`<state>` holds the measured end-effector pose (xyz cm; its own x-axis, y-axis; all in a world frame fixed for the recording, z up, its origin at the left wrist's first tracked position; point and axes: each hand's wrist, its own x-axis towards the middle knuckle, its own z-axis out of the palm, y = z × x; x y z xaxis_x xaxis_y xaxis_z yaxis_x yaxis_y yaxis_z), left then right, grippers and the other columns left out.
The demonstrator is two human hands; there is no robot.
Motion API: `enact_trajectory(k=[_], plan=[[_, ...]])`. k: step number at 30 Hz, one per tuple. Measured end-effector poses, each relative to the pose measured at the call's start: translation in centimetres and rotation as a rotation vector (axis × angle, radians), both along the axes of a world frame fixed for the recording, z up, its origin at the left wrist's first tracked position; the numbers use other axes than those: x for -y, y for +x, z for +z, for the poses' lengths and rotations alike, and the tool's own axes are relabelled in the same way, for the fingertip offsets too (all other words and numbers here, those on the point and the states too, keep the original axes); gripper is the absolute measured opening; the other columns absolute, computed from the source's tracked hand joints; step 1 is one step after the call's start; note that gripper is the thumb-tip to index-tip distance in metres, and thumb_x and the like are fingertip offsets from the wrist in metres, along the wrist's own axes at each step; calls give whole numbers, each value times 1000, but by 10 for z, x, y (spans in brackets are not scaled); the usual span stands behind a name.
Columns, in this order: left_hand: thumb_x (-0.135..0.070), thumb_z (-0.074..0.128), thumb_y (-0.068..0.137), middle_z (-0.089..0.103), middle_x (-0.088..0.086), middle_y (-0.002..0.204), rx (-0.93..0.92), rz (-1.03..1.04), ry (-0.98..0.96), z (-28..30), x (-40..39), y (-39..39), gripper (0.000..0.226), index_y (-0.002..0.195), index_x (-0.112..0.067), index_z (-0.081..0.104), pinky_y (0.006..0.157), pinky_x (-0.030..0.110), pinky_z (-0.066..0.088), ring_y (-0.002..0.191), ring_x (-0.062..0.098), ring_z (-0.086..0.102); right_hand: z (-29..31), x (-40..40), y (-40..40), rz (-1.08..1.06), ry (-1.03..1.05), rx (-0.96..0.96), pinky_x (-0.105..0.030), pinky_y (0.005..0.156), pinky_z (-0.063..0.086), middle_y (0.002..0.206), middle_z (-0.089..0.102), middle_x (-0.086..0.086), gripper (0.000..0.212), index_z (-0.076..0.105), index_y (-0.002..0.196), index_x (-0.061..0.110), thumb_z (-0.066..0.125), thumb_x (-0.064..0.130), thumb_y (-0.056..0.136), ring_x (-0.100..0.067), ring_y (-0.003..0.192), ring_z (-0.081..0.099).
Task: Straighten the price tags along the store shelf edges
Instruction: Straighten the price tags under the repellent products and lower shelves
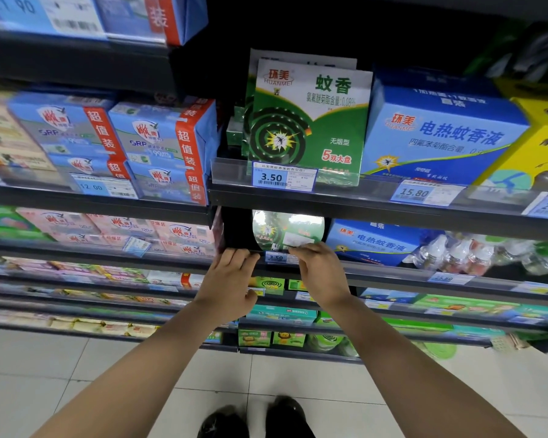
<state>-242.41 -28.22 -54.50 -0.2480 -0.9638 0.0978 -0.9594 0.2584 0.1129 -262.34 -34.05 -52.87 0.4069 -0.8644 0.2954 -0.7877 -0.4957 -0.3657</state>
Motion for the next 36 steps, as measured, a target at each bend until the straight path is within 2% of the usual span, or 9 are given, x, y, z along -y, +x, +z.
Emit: enact_trajectory(k=[5,9,16,20,23,29,36], plan=[[-38,60,67,56,6,118,-40,6,-19,3,-3,0,69,129,-8,53,95,41,45,112,26,50,3,-1,3,-76,74,151,-36,74,55,90,72,-14,32,74,97,10,60,-11,78,-30,83,67],[-37,61,70,55,6,122,-48,14,1,5,-3,1,68,132,-8,51,97,40,44,114,26,51,-1,-1,0,-81,112,184,-31,76,52,95,72,-10,30,73,100,13,57,-6,84,-25,85,67],[-36,63,73,54,8,126,-35,23,8,4,-3,1,71,136,-8,47,99,41,42,117,27,50,3,7,0,-71,143,259,-25,72,52,91,73,-6,27,74,98,15,58,-2,85,-21,77,67],[-37,60,74,51,9,129,-42,43,17,5,-4,-1,80,143,-7,36,101,41,40,118,27,47,-6,5,5,-37,206,229,-32,71,54,94,73,-7,27,73,102,15,55,1,88,-24,77,66],[-40,55,74,52,8,126,-42,30,8,5,-5,0,80,144,-9,34,97,41,45,114,26,48,-10,4,7,18,112,194,-38,75,55,95,71,-10,27,72,102,11,59,-4,83,-27,87,65],[-40,66,68,54,6,110,10,-4,-41,2,-3,1,78,137,-8,47,84,38,52,102,23,48,-16,3,-5,133,-71,-7,-39,77,53,100,67,-7,32,68,110,10,64,0,80,-29,89,60],[-37,71,64,54,4,109,-9,8,-89,-2,-2,0,78,134,-11,50,84,37,50,102,21,43,-30,-5,-29,174,-128,-187,-41,91,47,119,61,-8,50,54,129,11,65,9,80,-27,105,53]])
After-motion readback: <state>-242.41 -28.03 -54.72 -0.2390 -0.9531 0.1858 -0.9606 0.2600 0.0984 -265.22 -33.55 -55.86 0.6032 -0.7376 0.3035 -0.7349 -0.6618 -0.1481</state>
